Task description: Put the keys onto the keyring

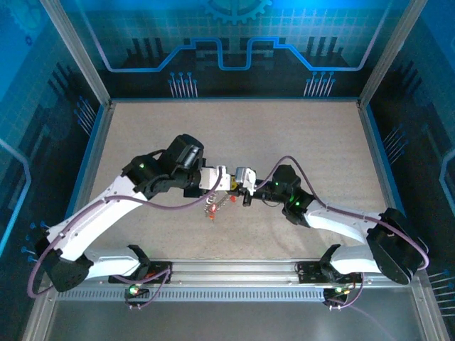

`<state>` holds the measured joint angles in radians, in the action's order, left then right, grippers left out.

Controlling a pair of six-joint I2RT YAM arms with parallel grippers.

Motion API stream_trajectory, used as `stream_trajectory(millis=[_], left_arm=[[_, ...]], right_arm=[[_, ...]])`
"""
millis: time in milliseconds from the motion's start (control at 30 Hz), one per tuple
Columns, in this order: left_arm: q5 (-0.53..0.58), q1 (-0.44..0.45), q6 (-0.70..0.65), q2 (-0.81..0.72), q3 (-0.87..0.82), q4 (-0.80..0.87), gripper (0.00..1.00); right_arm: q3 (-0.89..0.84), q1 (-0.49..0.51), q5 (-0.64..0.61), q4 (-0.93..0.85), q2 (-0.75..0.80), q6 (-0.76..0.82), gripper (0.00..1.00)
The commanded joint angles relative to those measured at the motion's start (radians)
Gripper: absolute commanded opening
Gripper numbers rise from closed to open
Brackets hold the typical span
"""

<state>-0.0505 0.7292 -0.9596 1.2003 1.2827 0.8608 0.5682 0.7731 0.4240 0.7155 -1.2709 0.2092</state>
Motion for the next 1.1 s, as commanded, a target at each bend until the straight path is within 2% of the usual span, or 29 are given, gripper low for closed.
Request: stream_trajectory(millis=[0,133,233,367,467,600,767,900,1000,1067], left_arm=[[-0.049,-0.013,0.041,-0.067,-0.055,-0.085,0.24],[-0.053,-0.031,0.086,-0.096,-0.113,-0.140,0.25],[-0.102,-0.041,0.130,-0.107,-0.142,-0.215,0.37],[-0.146,-0.041,0.168,-0.101,-0.160,-0.267,0.37],[-0.164,-0.042,0.163,-0.090,-0.169,-0.284,0.32],[-0.175,-0.043,0.158,-0.076,-0.171,-0.276,0.20],[-0.137,-0.046,0.129,-0.077,-0.192,-0.278,0.19],[-0.160,-0.051,0.146,-0.094,-0.220,-0.307,0.16],[-0.195,-0.062,0.152,-0.101,-0.224,-0.325,0.03],[-0.214,-0.063,0.152,-0.105,-0.230,-0.335,0.00]], right_arm=[[-0.023,-0.001,-0.014,0.098,0.052,-0.014,0.00],[-0.030,-0.016,0.008,0.124,0.061,-0.029,0.00],[-0.038,-0.022,0.003,0.142,0.071,-0.046,0.00],[-0.045,-0.027,0.018,0.158,0.075,-0.052,0.00],[-0.053,-0.029,0.007,0.155,0.091,-0.063,0.00],[-0.065,-0.032,0.007,0.171,0.099,-0.073,0.00],[-0.074,-0.041,-0.004,0.157,0.131,-0.071,0.00],[-0.073,-0.062,0.001,0.114,0.165,-0.057,0.00],[-0.073,-0.070,0.010,0.114,0.173,-0.063,0.00],[-0.068,-0.069,0.027,0.128,0.164,-0.076,0.00]])
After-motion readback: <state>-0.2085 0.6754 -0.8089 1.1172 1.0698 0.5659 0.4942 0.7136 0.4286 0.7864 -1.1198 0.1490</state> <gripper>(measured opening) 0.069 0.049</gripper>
